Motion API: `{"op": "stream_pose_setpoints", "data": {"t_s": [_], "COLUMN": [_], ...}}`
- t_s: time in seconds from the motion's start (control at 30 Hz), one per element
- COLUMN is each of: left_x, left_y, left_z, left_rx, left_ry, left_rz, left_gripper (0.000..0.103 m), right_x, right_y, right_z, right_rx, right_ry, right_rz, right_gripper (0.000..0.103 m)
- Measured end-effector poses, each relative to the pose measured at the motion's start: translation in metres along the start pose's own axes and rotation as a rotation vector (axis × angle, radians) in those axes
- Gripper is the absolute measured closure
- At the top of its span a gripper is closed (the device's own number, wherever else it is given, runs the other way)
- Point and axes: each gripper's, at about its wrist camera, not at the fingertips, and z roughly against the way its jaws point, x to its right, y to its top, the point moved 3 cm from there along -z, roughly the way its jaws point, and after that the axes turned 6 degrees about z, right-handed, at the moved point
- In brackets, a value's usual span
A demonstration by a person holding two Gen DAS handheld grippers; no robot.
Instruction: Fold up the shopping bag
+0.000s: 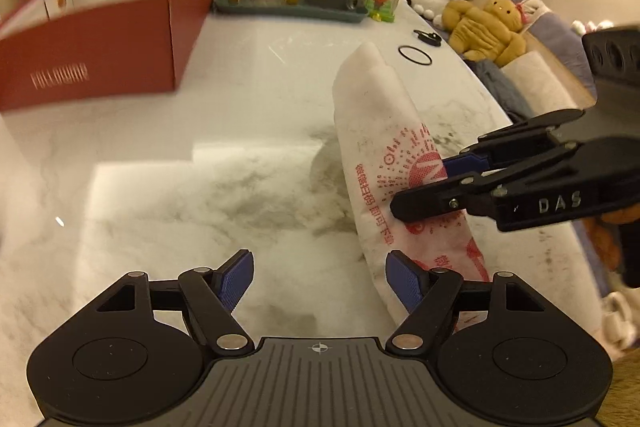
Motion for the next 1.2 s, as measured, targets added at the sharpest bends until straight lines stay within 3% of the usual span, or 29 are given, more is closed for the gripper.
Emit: {"op": "stream_pose_setpoints", "data": {"t_s": [0.1, 0.2, 0.3, 0.4, 0.5, 0.57, 0.6, 0.63, 0.7, 0.77, 0.9, 1.03, 1.2], "left_x": [0.003, 0.003, -0.003, -0.006, 0.002, 0.006, 0.009, 0.008, 0.005, 0.001, -0.001, 0.005, 0.007], "left_y": [-0.004, -0.005, -0.002, 0.008, 0.009, 0.007, 0.006, 0.005, 0.002, 0.001, -0.002, -0.003, -0.001], "left_z": [-0.010, -0.010, -0.016, -0.028, -0.036, -0.038, -0.039, -0.038, -0.038, -0.037, -0.036, -0.032, -0.021], "left_rx": [-0.080, -0.058, -0.039, -0.070, -0.069, -0.049, -0.040, -0.033, -0.038, -0.057, -0.064, -0.045, 0.026], "left_ry": [-0.064, -0.194, -0.246, -0.353, -0.427, -0.427, -0.427, -0.418, -0.438, -0.460, -0.460, -0.391, -0.300], "left_rz": [-0.042, -0.005, 0.056, 0.121, 0.050, 0.010, -0.009, -0.008, 0.027, 0.080, 0.092, 0.058, 0.060], "left_gripper": [0.029, 0.029, 0.029, 0.029, 0.029, 0.033, 0.041, 0.043, 0.043, 0.043, 0.046, 0.063, 0.081], "right_x": [0.001, 0.007, 0.008, 0.007, 0.011, 0.013, 0.013, 0.011, 0.007, 0.003, -0.001, 0.000, 0.010], "right_y": [-0.006, -0.010, -0.012, -0.014, -0.014, -0.015, -0.016, -0.016, -0.015, -0.014, -0.014, -0.014, -0.013], "right_z": [-0.005, -0.010, -0.010, -0.008, -0.005, -0.005, -0.005, -0.005, -0.006, -0.004, -0.003, -0.005, 0.014], "right_rx": [-0.025, -0.020, -0.003, 0.016, 0.052, 0.055, 0.056, 0.043, 0.013, 0.006, 0.009, -0.005, 0.046], "right_ry": [0.000, 0.022, 0.061, 0.104, 0.162, 0.203, 0.220, 0.205, 0.162, 0.159, 0.169, 0.162, 0.157], "right_rz": [0.006, -0.037, -0.045, -0.022, -0.052, -0.058, -0.056, -0.036, 0.011, 0.040, 0.045, 0.000, -0.050], "right_gripper": [0.076, 0.077, 0.077, 0.077, 0.078, 0.078, 0.078, 0.078, 0.078, 0.078, 0.078, 0.073, 0.059]}}
